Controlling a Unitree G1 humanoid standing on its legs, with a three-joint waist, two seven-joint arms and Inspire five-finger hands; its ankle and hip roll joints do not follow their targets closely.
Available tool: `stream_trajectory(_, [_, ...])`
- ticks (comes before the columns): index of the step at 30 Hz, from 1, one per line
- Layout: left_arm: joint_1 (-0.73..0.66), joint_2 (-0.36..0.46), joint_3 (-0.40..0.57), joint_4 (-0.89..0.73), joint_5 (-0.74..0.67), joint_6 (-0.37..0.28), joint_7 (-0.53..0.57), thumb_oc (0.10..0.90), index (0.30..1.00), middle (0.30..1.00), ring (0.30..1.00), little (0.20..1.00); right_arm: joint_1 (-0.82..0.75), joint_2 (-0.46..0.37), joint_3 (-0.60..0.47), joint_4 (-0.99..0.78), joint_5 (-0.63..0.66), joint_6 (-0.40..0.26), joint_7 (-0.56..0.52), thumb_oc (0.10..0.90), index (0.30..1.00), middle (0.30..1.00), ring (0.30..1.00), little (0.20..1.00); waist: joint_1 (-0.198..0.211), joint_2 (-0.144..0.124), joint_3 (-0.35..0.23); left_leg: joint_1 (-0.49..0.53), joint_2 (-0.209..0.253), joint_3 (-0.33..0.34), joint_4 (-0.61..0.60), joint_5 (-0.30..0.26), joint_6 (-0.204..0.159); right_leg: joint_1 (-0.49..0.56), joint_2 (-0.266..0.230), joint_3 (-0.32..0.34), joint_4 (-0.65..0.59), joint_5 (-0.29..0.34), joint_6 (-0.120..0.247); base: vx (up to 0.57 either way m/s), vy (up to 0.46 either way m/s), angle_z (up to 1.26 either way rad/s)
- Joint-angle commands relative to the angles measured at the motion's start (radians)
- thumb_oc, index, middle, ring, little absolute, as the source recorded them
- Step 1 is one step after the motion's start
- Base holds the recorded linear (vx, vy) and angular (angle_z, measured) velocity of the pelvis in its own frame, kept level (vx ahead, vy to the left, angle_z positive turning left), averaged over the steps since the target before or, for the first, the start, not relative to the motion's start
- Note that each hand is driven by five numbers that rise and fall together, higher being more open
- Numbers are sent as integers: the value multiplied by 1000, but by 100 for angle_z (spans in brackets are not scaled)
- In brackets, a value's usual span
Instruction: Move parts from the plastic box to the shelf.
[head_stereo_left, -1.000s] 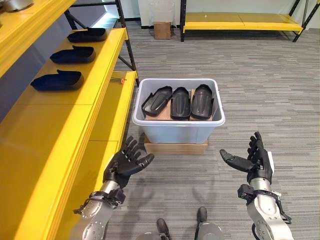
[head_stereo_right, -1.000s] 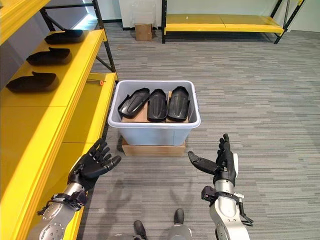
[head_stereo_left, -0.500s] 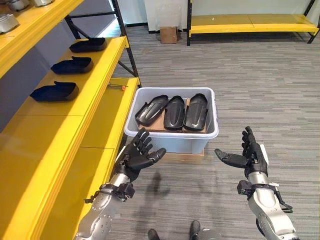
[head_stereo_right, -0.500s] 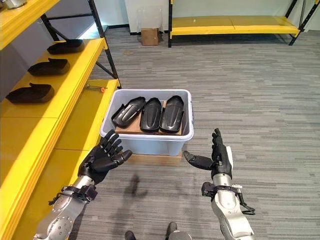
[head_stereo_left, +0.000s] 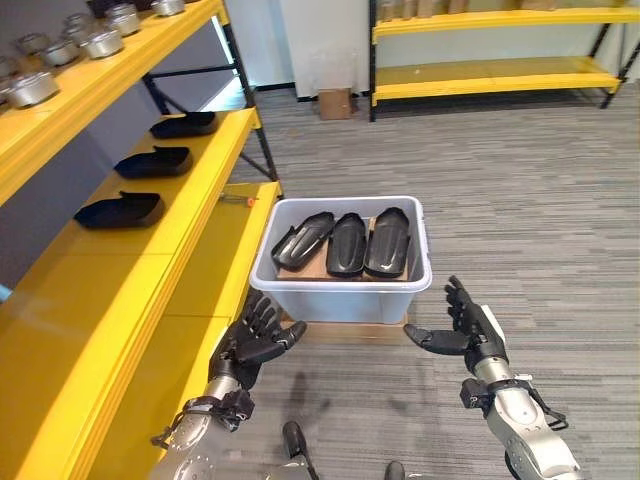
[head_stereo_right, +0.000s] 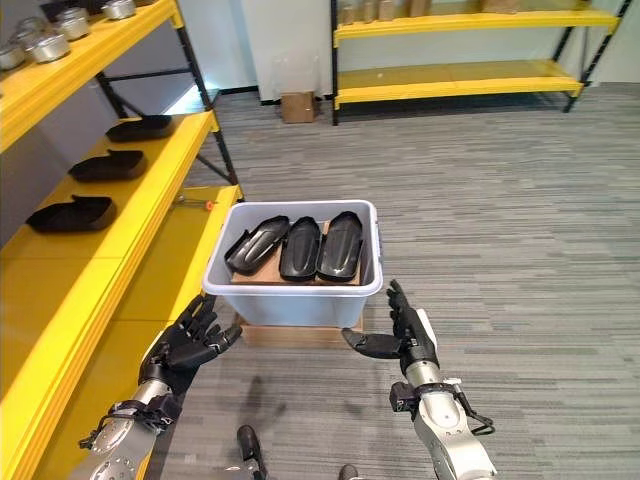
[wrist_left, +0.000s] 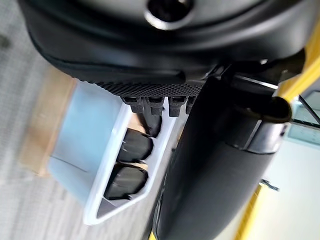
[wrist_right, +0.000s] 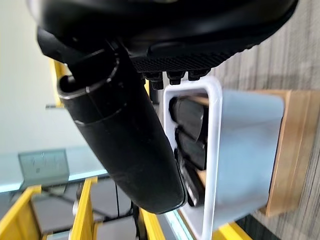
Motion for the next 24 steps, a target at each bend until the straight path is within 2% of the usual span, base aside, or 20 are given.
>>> stream_trajectory(1, [-57,38,103,-96,61,-151,-31,900,1000,1000,1000,1000,-86,-5,19,-114,27,-83,47,900,1000,1000,1000,1000,1,-24,-14,-13,-6,-8,-15,73,12,20,7,-76,100,-101,76,210,14,-21])
stream_trajectory(6, [-66,43,88,-88,66,-153,-16,900,1000,1000,1000,1000,-69,-9,29,-102,31,-89,48,900,1000,1000,1000,1000,-4,-28,-10,2,-31,-6,-2,60,29,20,19,-56,144,-128,67,226,58,-18])
stream_trajectory(14, [-59,57,79,-93,76,-156,-25,900,1000,1000,1000,1000,-58,-7,24,-100,16,-118,44,900,1000,1000,1000,1000,1,-39,-18,-22,-75,-7,98,15,58,30,15,-34,156,-153,63,222,55,1])
stream_trajectory(16, [-65,66,77,-97,99,-169,-21,900,1000,1000,1000,1000,-71,-7,15,-99,54,-149,-29,900,1000,1000,1000,1000,17,-48,-26,-63,-108,-16,159,-35,85,43,8,-21,150,-170,63,310,25,-15])
stream_trajectory(18, [-69,68,73,-101,105,-174,-23,900,1000,1000,1000,1000,-87,-4,9,-92,48,-174,-55,900,1000,1000,1000,1000,20,-43,-25,-76,-119,-16,178,-50,95,42,4,-15,159,-181,62,187,89,-15])
stream_trajectory(20, [-76,72,72,-105,106,-188,-45,900,1000,1000,1000,1000,-118,12,6,-87,69,-206,-21,900,1000,1000,1000,1000,24,-34,-27,-84,-140,-9,192,-73,113,48,0,-7,164,-195,67,221,159,-12])
stream_trajectory(21, [-90,76,75,-116,99,-188,-45,900,1000,1000,1000,1000,-131,26,5,-116,66,-219,20,900,1000,1000,1000,1000,24,-32,-35,-83,-163,-1,200,-102,135,52,1,3,170,-208,76,207,163,-9])
stream_trajectory(24, [-96,76,82,-115,97,-182,-56,900,1000,1000,1000,1000,-141,33,7,-133,76,-207,44,900,1000,1000,1000,1000,23,-34,-48,-64,-183,5,189,-122,153,49,7,11,196,-227,87,135,103,-2])
